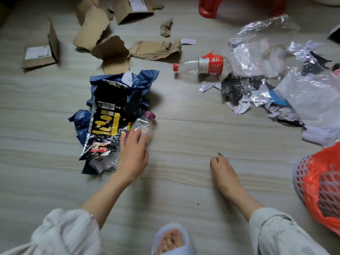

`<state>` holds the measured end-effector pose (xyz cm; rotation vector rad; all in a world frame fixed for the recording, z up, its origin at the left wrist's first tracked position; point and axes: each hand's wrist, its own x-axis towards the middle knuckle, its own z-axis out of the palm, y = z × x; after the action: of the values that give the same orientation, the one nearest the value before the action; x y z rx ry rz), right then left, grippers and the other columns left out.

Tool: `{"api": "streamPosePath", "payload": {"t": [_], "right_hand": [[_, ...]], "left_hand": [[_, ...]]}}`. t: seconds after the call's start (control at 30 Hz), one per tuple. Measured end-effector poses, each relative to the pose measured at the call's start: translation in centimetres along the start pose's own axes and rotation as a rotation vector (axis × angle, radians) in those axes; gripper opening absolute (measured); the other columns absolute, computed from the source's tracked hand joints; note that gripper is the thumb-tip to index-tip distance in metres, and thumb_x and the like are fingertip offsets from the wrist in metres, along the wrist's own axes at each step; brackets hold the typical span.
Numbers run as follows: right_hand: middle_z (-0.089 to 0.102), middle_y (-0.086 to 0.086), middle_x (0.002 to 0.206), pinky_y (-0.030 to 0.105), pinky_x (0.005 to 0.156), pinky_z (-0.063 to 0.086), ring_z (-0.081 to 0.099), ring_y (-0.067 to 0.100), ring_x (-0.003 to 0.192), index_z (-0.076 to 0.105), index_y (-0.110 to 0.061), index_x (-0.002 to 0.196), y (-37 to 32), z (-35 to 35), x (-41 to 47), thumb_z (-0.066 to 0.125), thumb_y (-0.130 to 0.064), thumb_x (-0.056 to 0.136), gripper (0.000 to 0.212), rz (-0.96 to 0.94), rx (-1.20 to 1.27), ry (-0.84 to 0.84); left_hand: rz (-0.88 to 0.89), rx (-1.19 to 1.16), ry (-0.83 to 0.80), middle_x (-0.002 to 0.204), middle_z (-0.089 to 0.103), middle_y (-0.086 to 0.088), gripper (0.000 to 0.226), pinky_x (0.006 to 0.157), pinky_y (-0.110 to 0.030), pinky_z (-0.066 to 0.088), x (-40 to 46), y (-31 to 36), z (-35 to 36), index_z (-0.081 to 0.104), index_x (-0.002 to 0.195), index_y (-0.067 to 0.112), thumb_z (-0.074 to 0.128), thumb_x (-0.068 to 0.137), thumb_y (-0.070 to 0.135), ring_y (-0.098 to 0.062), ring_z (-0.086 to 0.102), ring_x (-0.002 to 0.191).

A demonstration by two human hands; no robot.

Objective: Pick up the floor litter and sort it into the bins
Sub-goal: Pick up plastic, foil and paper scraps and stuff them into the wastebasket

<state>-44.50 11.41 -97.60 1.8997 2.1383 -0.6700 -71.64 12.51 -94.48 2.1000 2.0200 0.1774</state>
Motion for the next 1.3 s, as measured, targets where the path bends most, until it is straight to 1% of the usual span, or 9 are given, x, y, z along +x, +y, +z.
{"api": "streamPosePath", "payload": {"t": [0.1, 0.23, 0.43, 0.53, 0.7, 0.83, 0.93, 1.2, 1.3], "right_hand": [[0.053, 0.016, 0.111, 0.032, 0.085, 0.035, 0.046, 0.030, 0.108, 0.051, -0.006, 0.099, -2.9, -1.1, 1.4, 0.043, 0.002, 0.087, 0.017, -0.037, 0.211, 0.004], [0.056, 0.015, 0.105, 0.030, 0.082, 0.034, 0.049, 0.031, 0.102, 0.053, -0.002, 0.105, -7.8, -3.0, 3.6, 0.046, 0.003, 0.083, 0.024, -0.095, 0.386, 0.065], [0.054, 0.011, 0.107, 0.029, 0.082, 0.035, 0.048, 0.027, 0.103, 0.052, -0.006, 0.109, -10.8, -4.2, 3.6, 0.043, 0.003, 0.083, 0.029, -0.158, 0.426, 0.084], [0.054, 0.010, 0.109, 0.026, 0.081, 0.033, 0.049, 0.027, 0.104, 0.052, -0.007, 0.112, -10.9, -5.0, 3.6, 0.043, 0.004, 0.083, 0.032, -0.171, 0.427, 0.098], [0.056, 0.010, 0.110, 0.022, 0.082, 0.032, 0.050, 0.025, 0.104, 0.053, -0.007, 0.116, -11.1, -5.2, 3.4, 0.045, 0.004, 0.083, 0.035, -0.190, 0.440, 0.111], [0.057, 0.008, 0.106, 0.026, 0.084, 0.036, 0.052, 0.025, 0.100, 0.055, -0.009, 0.111, -12.0, -4.4, 2.9, 0.045, 0.004, 0.082, 0.033, -0.206, 0.447, 0.077], [0.057, 0.008, 0.106, 0.025, 0.084, 0.037, 0.051, 0.023, 0.099, 0.055, -0.009, 0.110, -12.6, -4.4, 2.4, 0.044, 0.004, 0.083, 0.032, -0.208, 0.459, 0.059], [0.057, 0.007, 0.108, 0.021, 0.081, 0.032, 0.049, 0.020, 0.097, 0.055, -0.009, 0.112, -13.3, -5.0, 0.3, 0.043, 0.004, 0.084, 0.034, -0.238, 0.420, 0.022], [0.057, 0.006, 0.106, 0.021, 0.080, 0.033, 0.050, 0.020, 0.096, 0.055, -0.009, 0.111, -13.9, -5.4, -0.9, 0.042, 0.004, 0.083, 0.033, -0.249, 0.423, 0.028]], "left_hand": [[-0.325, 0.006, -0.120, 0.155, 0.013, -0.010, 0.051, 0.111, -0.060, 0.001, 0.2, -3.7, -0.7, 0.026, 0.143, 0.020, 0.041, 0.095, 0.029, -0.032, 0.005, 0.144], [-0.441, -0.272, -0.412, 0.134, 0.047, -0.016, 0.078, 0.100, -0.054, 0.040, -0.4, -7.4, 0.1, 0.018, 0.143, 0.019, 0.018, 0.082, 0.066, -0.033, 0.048, 0.118], [-0.289, -0.077, -0.154, 0.146, 0.037, -0.006, 0.045, 0.105, -0.045, 0.031, -1.1, -5.6, -1.3, 0.031, 0.142, 0.021, 0.033, 0.097, 0.021, -0.024, 0.034, 0.132], [-0.343, 0.070, -0.258, 0.157, 0.001, -0.007, 0.069, 0.112, -0.049, 0.020, -0.3, -8.3, -1.6, 0.011, 0.148, 0.027, 0.050, 0.092, 0.021, -0.030, 0.005, 0.144], [-0.519, -0.185, -0.447, 0.155, -0.017, -0.012, 0.113, 0.109, -0.045, 0.034, -0.6, -8.7, -0.1, -0.014, 0.146, 0.028, 0.074, 0.077, 0.029, -0.038, 0.021, 0.139], [-0.507, 0.102, -0.350, 0.142, 0.034, -0.014, 0.101, 0.099, -0.039, 0.038, -2.5, -7.2, 1.2, -0.002, 0.148, 0.011, 0.070, 0.080, 0.028, -0.030, 0.042, 0.122], [-0.395, 0.328, -0.258, 0.121, 0.054, -0.003, 0.050, 0.094, -0.033, 0.034, -3.4, -6.6, 1.1, 0.036, 0.135, 0.013, 0.052, 0.088, 0.013, -0.023, 0.046, 0.112], [-0.426, 0.119, -0.258, 0.134, 0.036, -0.006, 0.029, 0.112, -0.049, 0.013, -5.9, -6.2, 0.4, 0.057, 0.110, 0.013, 0.059, 0.082, 0.019, -0.026, 0.024, 0.133], [-0.452, -0.124, -0.191, 0.143, 0.037, -0.004, 0.037, 0.104, -0.043, 0.035, -7.7, -6.7, -0.2, 0.053, 0.119, 0.009, 0.060, 0.083, 0.013, -0.027, 0.042, 0.127]]}}
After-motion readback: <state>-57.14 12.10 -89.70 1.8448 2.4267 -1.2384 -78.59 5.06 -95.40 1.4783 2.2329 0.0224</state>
